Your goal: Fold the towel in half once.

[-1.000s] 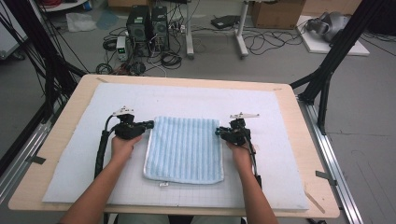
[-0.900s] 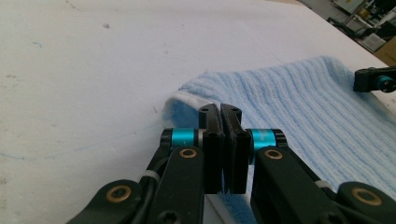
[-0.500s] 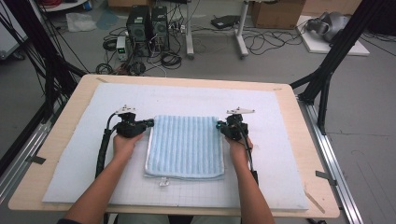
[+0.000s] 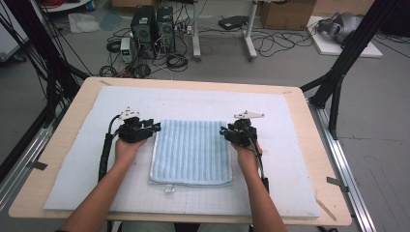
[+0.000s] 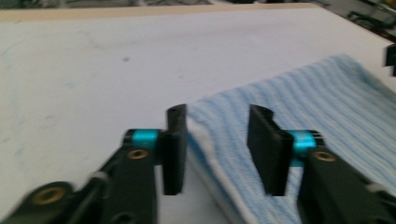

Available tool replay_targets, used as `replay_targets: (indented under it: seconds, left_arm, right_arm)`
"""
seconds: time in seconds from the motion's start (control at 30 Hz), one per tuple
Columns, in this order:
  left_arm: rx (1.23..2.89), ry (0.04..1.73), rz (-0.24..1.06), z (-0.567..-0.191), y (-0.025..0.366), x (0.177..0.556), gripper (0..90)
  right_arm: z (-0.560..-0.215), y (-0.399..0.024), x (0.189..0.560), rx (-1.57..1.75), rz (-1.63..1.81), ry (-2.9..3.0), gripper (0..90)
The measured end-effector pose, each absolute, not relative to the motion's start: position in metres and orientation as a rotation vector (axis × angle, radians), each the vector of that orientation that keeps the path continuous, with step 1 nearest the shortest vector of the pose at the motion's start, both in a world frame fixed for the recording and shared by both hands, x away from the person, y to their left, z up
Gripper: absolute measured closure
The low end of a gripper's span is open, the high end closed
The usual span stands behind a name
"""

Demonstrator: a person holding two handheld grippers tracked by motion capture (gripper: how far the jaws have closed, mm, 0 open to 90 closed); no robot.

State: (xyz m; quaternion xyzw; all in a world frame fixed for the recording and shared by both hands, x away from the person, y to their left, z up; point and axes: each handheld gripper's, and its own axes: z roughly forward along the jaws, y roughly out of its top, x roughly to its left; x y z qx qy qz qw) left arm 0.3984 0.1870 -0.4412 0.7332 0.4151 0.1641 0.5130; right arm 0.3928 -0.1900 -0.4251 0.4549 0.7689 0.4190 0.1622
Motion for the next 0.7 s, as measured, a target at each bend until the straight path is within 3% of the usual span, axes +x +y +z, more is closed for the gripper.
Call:
replay_targets:
  seconds: [0.1,0.47,0.57,0.7]
  left_arm:
    - [1.846,0.957,0.329,-0.445,0.177,0.396,71.8]
    - [2.015,0.987,0.252,-0.447,0.168,0.388,68.7]
    - [2.000,0.995,0.271,-0.445,0.170,0.389,66.0]
    - [1.893,1.024,0.356,-0.443,0.175,0.401,61.9]
  right_arm:
    - [-0.431,-0.181,0.385,1.222,1.241,2.283,68.3]
    - [-0.447,-0.178,0.349,1.073,1.160,2.442,65.4]
    - [-0.443,-0.184,0.352,1.092,1.212,2.442,62.4]
    - [-0.437,-0.194,0.370,1.155,1.291,2.305,65.0]
